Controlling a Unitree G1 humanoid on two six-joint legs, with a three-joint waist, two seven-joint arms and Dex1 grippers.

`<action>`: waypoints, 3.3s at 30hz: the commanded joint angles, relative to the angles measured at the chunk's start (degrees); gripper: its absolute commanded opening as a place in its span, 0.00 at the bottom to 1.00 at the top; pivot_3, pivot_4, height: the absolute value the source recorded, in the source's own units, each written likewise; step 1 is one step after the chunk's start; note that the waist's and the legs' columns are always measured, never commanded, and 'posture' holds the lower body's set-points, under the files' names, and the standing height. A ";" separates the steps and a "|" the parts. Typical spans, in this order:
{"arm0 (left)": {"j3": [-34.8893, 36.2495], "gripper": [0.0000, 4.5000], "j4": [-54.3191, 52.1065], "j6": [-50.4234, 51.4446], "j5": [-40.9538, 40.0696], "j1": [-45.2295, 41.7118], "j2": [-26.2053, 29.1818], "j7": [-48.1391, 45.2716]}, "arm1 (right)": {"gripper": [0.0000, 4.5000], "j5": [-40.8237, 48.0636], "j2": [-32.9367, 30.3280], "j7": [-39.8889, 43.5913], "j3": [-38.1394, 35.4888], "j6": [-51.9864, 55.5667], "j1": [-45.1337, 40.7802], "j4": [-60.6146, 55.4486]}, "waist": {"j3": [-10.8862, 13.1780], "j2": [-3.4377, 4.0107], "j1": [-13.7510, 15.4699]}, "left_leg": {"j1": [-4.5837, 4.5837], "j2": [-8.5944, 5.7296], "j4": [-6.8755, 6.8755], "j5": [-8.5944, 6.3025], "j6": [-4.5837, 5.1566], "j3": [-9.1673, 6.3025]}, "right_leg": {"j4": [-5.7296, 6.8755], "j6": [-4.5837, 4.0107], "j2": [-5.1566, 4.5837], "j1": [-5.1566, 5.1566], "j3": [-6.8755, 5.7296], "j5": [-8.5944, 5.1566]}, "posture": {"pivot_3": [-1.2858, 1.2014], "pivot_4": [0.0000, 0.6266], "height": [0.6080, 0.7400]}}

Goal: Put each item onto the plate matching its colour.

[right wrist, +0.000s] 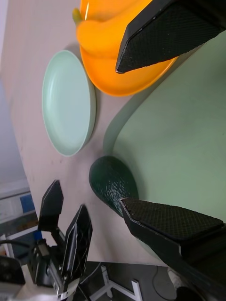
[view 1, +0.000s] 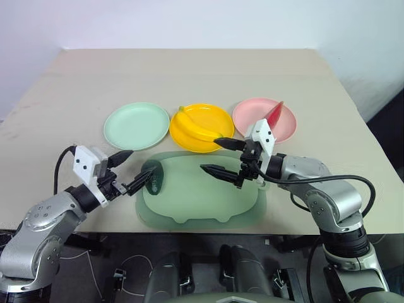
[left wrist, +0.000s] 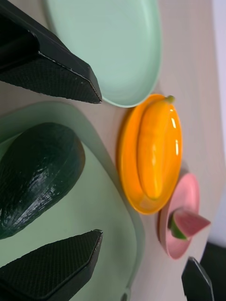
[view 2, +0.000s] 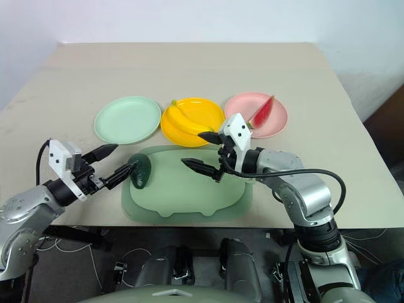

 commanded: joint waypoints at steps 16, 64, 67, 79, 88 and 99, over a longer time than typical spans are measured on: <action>-11.08 1.00 8.48 5.23 6.43 -6.95 -2.91 5.30 | 1.00 -1.67 -1.35 -3.13 -1.34 -2.32 0.82 -0.87 | -0.02 -0.02 1.24 | 0.00 0.01 0.08 0.00 0.00 -0.03 | 0.01 -0.11 0.00 0.02 -0.01 -0.06 | 0.52 0.24 0.67; -5.14 0.78 60.20 -15.97 23.20 -44.02 -12.09 19.66 | 1.00 -6.06 -0.14 -2.65 2.44 -8.64 1.01 4.06 | 0.00 -0.08 1.22 | -0.04 0.05 0.64 -0.12 0.23 -0.37 | 0.09 0.07 0.03 0.48 -0.37 0.00 | 0.52 0.24 0.67; -5.02 0.98 60.63 -17.35 23.76 -43.93 -11.96 19.13 | 1.00 -6.12 -0.24 -2.80 2.21 -8.58 1.17 3.87 | 0.00 -0.08 1.20 | -0.03 0.05 0.67 -0.12 0.22 -0.38 | 0.10 0.07 0.00 0.49 -0.36 0.00 | 0.52 0.24 0.67; -2.67 0.99 32.68 -14.57 19.72 -32.10 -7.39 11.94 | 1.00 -5.54 1.05 -3.50 2.91 -6.69 -0.54 2.14 | 0.00 -0.08 1.23 | -0.04 0.06 0.67 -0.13 0.22 -0.38 | 0.11 0.05 -0.03 0.47 -0.36 -0.01 | 0.52 0.24 0.67; 6.23 0.99 16.45 -19.99 7.45 -11.48 -1.74 -6.54 | 1.00 -0.77 3.43 -5.63 -3.51 -8.12 2.98 -1.99 | 0.00 -0.06 0.90 | -0.05 0.08 0.58 -0.15 0.22 -0.36 | 0.07 -0.03 -0.02 0.37 -0.33 -0.07 | 0.52 0.24 0.67; 7.97 0.99 16.25 -21.33 -0.32 -0.64 2.16 -24.12 | 1.00 2.99 -0.16 -3.80 -6.74 -7.40 7.89 -3.94 | -0.02 -0.03 1.21 | -0.05 0.02 0.14 -0.24 0.35 -0.26 | -0.93 -0.05 0.04 0.61 -0.32 -0.07 | 0.52 0.24 0.67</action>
